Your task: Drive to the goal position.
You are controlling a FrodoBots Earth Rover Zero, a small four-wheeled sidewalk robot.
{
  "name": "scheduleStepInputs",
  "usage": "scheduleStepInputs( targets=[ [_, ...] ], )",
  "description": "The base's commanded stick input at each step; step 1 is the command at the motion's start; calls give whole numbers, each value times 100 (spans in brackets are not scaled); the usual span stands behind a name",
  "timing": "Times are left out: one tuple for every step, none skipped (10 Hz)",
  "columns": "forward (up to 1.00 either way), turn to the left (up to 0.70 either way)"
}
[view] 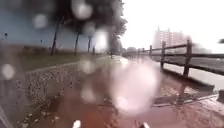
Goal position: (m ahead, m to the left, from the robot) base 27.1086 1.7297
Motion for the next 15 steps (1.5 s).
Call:
scheduleStepInputs(
  targets=[
    [70, 0],
    [70, 0],
    [70, 0],
    [70, 0],
    [70, -4],
    [70, -27],
    [70, -27],
    [70, -27],
    [70, -27],
    [70, -27],
    [70, -17],
    [70, -3],
    [70, 0],
    [70, 0],
    [70, 0]
  ],
)
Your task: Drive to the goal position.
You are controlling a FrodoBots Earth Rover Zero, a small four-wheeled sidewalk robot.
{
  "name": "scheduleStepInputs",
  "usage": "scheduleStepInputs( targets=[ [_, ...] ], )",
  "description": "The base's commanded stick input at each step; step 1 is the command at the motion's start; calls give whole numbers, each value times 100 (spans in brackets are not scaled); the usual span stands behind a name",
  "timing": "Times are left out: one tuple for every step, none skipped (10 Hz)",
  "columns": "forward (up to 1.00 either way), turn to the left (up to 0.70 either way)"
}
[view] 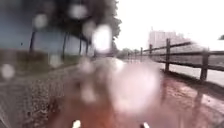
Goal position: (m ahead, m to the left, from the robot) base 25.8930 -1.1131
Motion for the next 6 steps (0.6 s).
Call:
scheduleStepInputs(
  targets=[
    [70, 0],
    [70, 0],
    [70, 0],
    [70, 0],
    [70, 0],
    [70, 0]
  ],
)
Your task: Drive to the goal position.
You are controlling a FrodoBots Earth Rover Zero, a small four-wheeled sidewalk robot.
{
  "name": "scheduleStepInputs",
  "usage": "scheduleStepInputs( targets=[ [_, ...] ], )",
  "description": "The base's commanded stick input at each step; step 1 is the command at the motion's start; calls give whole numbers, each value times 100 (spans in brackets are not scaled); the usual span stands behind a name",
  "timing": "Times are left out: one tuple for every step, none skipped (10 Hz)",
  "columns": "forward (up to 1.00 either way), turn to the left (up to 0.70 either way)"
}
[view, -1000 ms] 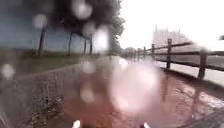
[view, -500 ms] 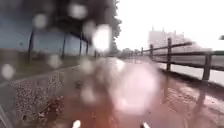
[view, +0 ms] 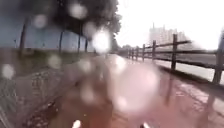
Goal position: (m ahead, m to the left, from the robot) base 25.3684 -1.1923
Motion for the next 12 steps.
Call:
scheduleStepInputs(
  targets=[
    [70, 0],
    [70, -3],
    [70, -20],
    [70, -27],
    [70, -19],
    [70, -4],
    [70, 0],
    [70, 0],
    [70, 0],
    [70, 0],
    [70, 0],
    [70, 0]
  ],
)
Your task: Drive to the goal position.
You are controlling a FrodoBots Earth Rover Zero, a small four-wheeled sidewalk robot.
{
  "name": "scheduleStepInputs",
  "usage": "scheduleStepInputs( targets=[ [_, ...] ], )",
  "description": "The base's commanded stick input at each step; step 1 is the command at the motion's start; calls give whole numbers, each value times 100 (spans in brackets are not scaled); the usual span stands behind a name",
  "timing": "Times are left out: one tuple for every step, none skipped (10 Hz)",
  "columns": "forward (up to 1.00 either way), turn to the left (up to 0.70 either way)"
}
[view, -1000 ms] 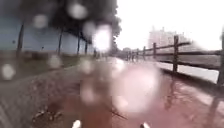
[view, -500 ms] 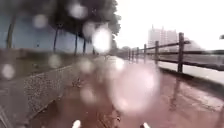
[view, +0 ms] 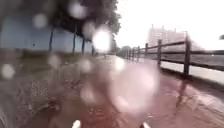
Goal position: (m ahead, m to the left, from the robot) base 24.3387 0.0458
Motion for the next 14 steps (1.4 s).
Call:
scheduleStepInputs(
  targets=[
    [70, 0],
    [70, 0],
    [70, 0],
    [70, 0],
    [70, 0],
    [70, -4],
    [70, -26],
    [70, -1],
    [70, 0],
    [70, 0],
    [70, 0],
    [70, 0],
    [70, 0],
    [70, 0]
  ],
)
